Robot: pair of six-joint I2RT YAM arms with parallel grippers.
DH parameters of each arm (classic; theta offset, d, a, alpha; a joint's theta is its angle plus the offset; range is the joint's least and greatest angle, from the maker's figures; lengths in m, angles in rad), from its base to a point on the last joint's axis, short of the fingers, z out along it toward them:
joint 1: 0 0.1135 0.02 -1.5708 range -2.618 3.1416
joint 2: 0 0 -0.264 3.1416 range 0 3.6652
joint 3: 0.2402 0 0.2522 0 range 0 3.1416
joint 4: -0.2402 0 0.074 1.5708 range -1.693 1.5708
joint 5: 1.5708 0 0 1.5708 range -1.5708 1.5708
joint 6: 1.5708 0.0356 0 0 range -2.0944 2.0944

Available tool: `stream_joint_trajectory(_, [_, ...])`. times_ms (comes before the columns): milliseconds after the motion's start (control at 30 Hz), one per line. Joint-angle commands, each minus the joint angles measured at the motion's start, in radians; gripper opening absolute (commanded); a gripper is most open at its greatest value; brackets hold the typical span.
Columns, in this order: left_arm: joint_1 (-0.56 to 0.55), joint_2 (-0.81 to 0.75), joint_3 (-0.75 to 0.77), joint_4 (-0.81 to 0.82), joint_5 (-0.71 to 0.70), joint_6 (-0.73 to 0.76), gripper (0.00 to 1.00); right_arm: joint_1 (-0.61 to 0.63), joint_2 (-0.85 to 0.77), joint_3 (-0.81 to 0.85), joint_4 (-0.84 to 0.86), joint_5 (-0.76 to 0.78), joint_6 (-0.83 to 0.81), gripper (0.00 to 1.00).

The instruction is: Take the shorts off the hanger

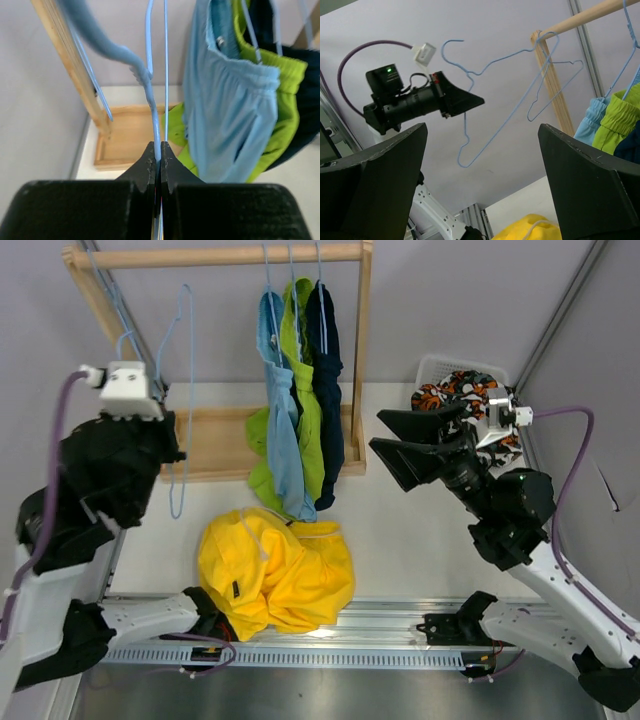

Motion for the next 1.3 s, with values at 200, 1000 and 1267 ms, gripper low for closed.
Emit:
stream_joint_trajectory(200, [0.325, 0.250, 0.164, 0.004, 0.211, 0.028, 0.00, -0.006, -0.165, -0.124, -0.138, 0.008, -0.020, 0.99])
stream_joint_trajectory(1000, [0.671, 0.885, 0.706, 0.146, 0.583, -0.060, 0.00, -0.010, -0.183, -0.235, -0.213, 0.001, -0.054, 0.99])
stream_joint_trajectory(1267, [0.681, 0.816, 0.510, 0.163, 0.557, -0.047, 0.00, -0.010, -0.149, -0.241, -0.192, -0.007, -0.048, 1.00])
